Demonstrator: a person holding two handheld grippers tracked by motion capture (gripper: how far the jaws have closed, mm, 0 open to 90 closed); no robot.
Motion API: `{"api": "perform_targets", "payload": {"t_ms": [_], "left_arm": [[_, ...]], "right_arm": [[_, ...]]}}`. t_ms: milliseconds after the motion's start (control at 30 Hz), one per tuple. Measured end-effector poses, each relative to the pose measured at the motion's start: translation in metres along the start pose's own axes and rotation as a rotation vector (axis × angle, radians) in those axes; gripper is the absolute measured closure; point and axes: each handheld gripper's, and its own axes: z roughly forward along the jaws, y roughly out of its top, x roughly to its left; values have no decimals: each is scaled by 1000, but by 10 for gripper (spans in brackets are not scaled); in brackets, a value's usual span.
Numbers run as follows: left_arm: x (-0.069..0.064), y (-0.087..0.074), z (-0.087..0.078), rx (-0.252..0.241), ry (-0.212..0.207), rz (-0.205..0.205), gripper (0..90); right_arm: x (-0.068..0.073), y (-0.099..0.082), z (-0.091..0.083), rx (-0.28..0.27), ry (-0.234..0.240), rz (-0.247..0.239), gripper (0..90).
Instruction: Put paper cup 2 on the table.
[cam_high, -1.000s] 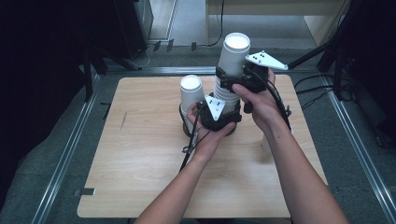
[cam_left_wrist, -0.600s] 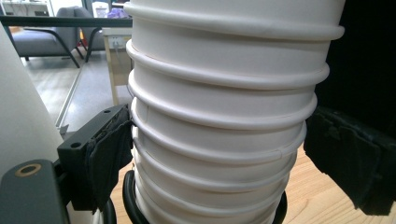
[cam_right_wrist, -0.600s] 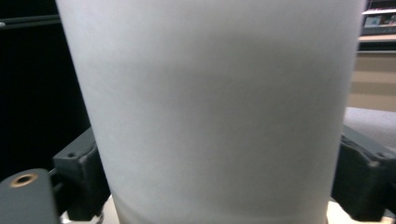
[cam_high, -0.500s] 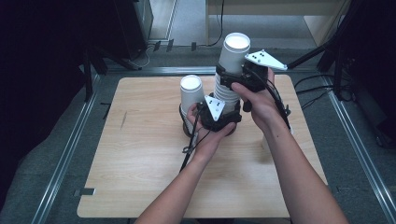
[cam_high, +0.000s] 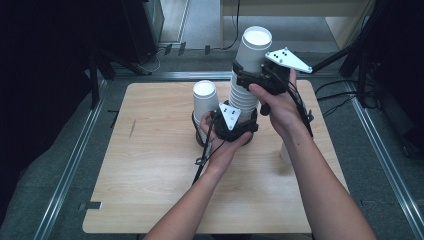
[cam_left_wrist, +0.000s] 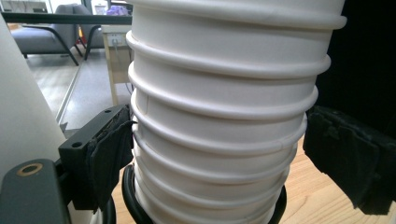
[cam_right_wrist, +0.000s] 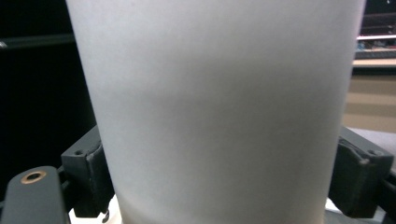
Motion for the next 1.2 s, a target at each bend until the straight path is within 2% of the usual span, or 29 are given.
{"api": "perform_targets", "payload": {"t_ms": [67, 367, 700, 1100, 1200], "left_arm": [[0, -1, -1, 0, -1, -1, 99], [-1, 0, -4, -2, -3, 5, 113], [-1, -1, -4, 10, -1, 15, 104], [-2, -2, -7, 17, -7, 18, 92], [-3, -1, -9, 13, -11, 20, 89]], "right_arm": [[1, 3, -1, -24, 12, 12, 130], [6, 21, -7, -93, -39, 13, 137], [10, 42, -18, -151, -41, 10, 137], [9, 57, -34, -195, -39, 10, 135], [10, 59, -40, -196, -41, -3, 134]]}}
